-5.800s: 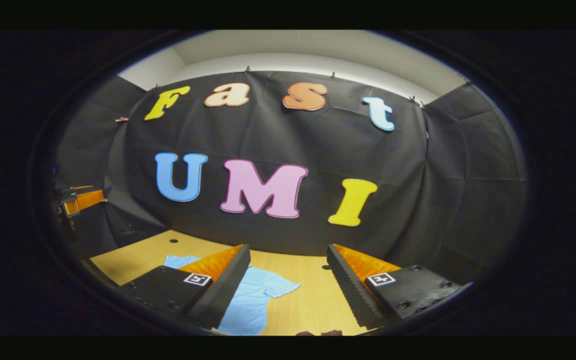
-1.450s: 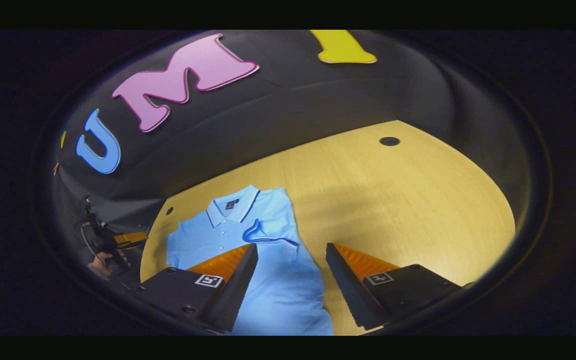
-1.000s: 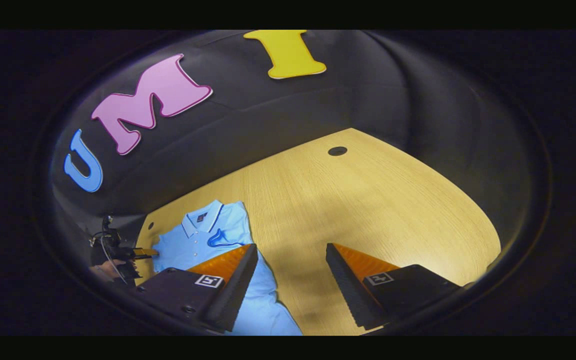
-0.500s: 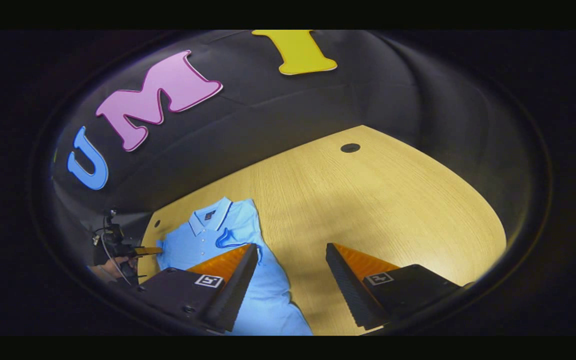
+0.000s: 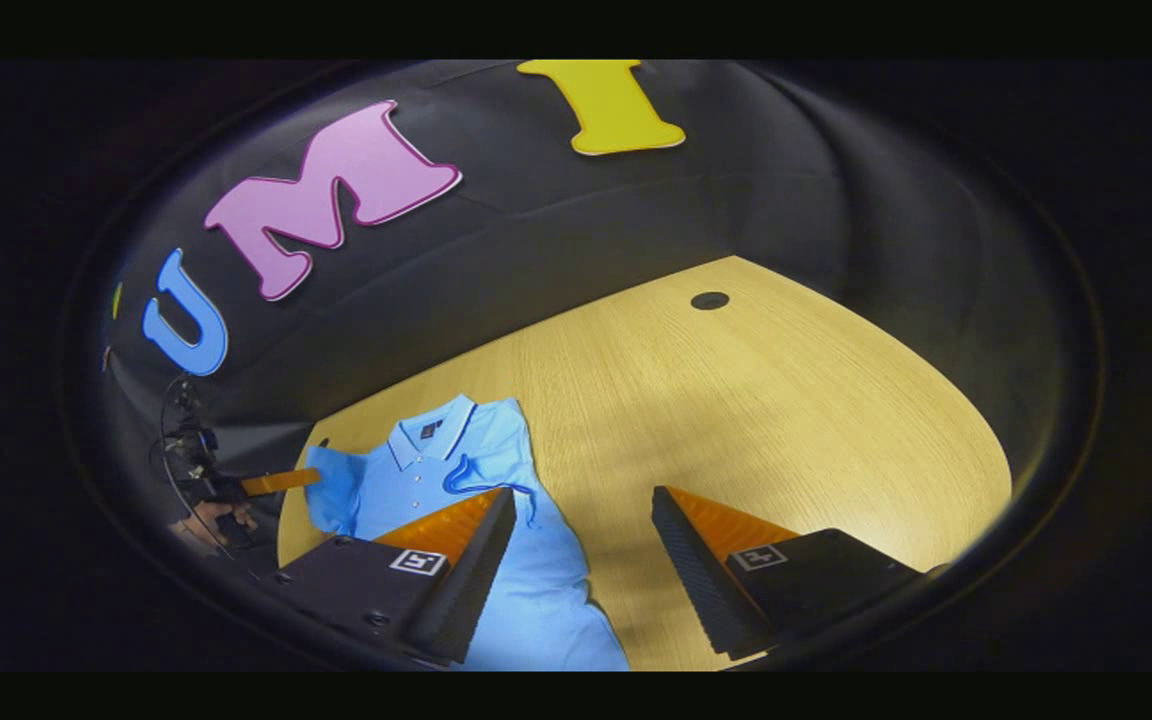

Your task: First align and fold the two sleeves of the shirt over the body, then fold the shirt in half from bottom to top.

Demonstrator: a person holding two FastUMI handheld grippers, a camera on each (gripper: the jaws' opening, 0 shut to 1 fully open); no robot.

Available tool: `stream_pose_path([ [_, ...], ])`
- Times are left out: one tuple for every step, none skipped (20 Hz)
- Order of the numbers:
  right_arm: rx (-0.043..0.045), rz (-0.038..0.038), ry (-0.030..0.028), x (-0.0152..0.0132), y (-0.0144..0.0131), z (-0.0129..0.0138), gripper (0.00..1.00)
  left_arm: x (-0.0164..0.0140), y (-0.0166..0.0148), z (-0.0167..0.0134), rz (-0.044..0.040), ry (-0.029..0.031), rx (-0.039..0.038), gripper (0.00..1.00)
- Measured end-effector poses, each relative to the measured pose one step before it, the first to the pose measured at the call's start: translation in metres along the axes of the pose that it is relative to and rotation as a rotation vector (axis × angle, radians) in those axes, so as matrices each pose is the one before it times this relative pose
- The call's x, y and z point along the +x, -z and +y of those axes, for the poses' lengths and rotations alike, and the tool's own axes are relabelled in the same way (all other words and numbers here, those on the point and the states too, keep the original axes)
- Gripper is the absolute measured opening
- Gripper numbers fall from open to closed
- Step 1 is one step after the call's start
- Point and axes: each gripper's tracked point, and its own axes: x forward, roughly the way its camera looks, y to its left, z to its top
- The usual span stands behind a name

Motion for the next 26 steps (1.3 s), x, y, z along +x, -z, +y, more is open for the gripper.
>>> stream_pose_path([
  [-0.0113,0.00358,0.00217,-0.00181,0.00237,-0.00107,0.87,0.00823,0.01239,-0.00325,0.04296,-0.01472,0.0169,0.06],
  [-0.00806,0.00246,0.00094,-0.0026,0.00176,-0.00043,0.87,0.01298,0.01492,0.00067,0.05314,-0.02777,0.0108,0.1],
  [-0.00567,-0.00008,-0.00068,-0.00231,0.00038,0.00027,0.87,0.00627,0.01145,-0.00405,0.04475,-0.00785,-0.00963,0.15],
  [-0.00538,0.00163,-0.00643,-0.00275,0.00134,0.00067,0.87,0.00414,0.00472,-0.00962,0.02337,0.01954,-0.02461,0.26],
  [-0.00666,0.00927,-0.01373,-0.00371,0.0037,0.00247,0.87,0.00101,0.0018,-0.00978,0.00479,0.03228,-0.03031,0.36],
  [-0.00637,0.01246,-0.01652,-0.00412,0.00255,0.00229,0.87,-0.00298,0.00101,-0.00491,-0.00076,0.0217,-0.02071,0.47],
  [-0.00837,0.00728,-0.01284,-0.00509,0.00312,0.00162,0.87,-0.0048,-0.00069,-0.00224,-0.00511,0.0084,-0.0011,0.64],
  [-0.01174,0.0061,-0.00823,-0.00314,0.00191,0.00027,0.87,-0.00597,-0.00029,0.00164,-0.00491,-0.00838,0.01114,0.76],
  [-0.01267,0.00684,-0.00578,-0.00336,0.0036,0.00101,0.87,-0.00919,-0.0003,0.00306,-0.00081,-0.01326,0.01591,0.81],
  [-0.0122,0.00677,-0.00471,-0.0033,0.00334,0.00108,0.87,-0.01023,-0.00094,0.00425,-0.00791,-0.01578,0.01208,0.89],
  [-0.01185,0.00531,-0.00633,-0.00176,0.00329,0.00293,0.87,-0.01209,-0.00175,0.00414,-0.01251,-0.00885,0.00233,0.91],
  [-0.01003,0.00745,-0.00783,-0.00254,0.00382,0.00303,0.88,-0.01411,0.00004,0.00353,-0.01562,-0.00291,-0.00654,0.95],
  [-0.00946,0.00814,-0.00909,-0.00335,0.00498,0.00496,0.88,-0.01476,0.00226,0.00426,-0.00977,-0.00076,-0.01385,0.95],
  [-0.00864,0.00751,-0.00705,-0.00334,0.00386,0.00384,0.88,-0.01465,0.00603,0.0052,-0.00609,-0.00065,-0.01788,0.96],
  [-0.00661,0.00796,-0.0075,-0.00235,0.00516,0.00426,0.8,-0.01459,0.00831,0.00545,0.00163,0.00045,-0.02025,0.96],
  [-0.00548,0.00559,-0.00598,-0.00347,0.00489,0.00374,0.94,-0.01403,0.01294,0.00539,0.00687,0.00208,-0.01651,0.96],
  [-0.00528,0.00782,-0.00549,-0.00341,0.00646,0.00351,0.96,-0.01393,0.01686,0.00727,0.01491,-0.00244,-0.00914,0.96],
  [-0.00336,0.01057,-0.00511,-0.00379,0.00742,0.00232,0.97,-0.00749,0.01762,0.00643,0.01639,-0.00334,-0.00357,0.96],
  [-0.00128,0.0129,-0.00387,-0.00362,0.00833,0.0025,0.98,-0.01022,0.0201,0.0059,0.02027,-0.00115,-0.0072,0.96],
  [0.00015,0.01423,-0.00407,-0.00357,0.00972,0.00115,0.91,-0.00432,0.02156,0.00211,0.02357,0.00906,-0.01184,0.96],
  [0.00392,0.01664,-0.00111,-0.00421,0.0113,0.00036,0.91,-0.00495,0.02315,0.00123,0.02845,0.0088,-0.01143,0.96],
  [0.00762,0.01789,-0.0015,-0.00393,0.01145,-0.00108,0.91,-0.00349,0.02315,0.00279,0.0298,0.00128,-0.00764,0.96],
  [0.01091,0.01795,0.00079,-0.00265,0.01255,-0.00087,0.98,-0.00124,0.02162,0.0033,0.02698,-0.00749,-0.00979,0.96],
  [0.0119,0.01648,0.00137,-0.00396,0.01186,-0.00239,0.98,0.00086,0.01715,-0.0017,0.02027,0.00642,-0.01276,0.96],
  [0.01299,0.01812,0.00466,-0.00208,0.01292,-0.00287,0.98,-0.00038,0.01469,-0.00362,0.01238,0.01686,-0.01572,0.96],
  [0.01361,0.02139,0.00473,-0.0025,0.01341,-0.0029,0.98,0.00138,0.01662,-0.00383,0.01952,0.01476,-0.01307,0.96],
])
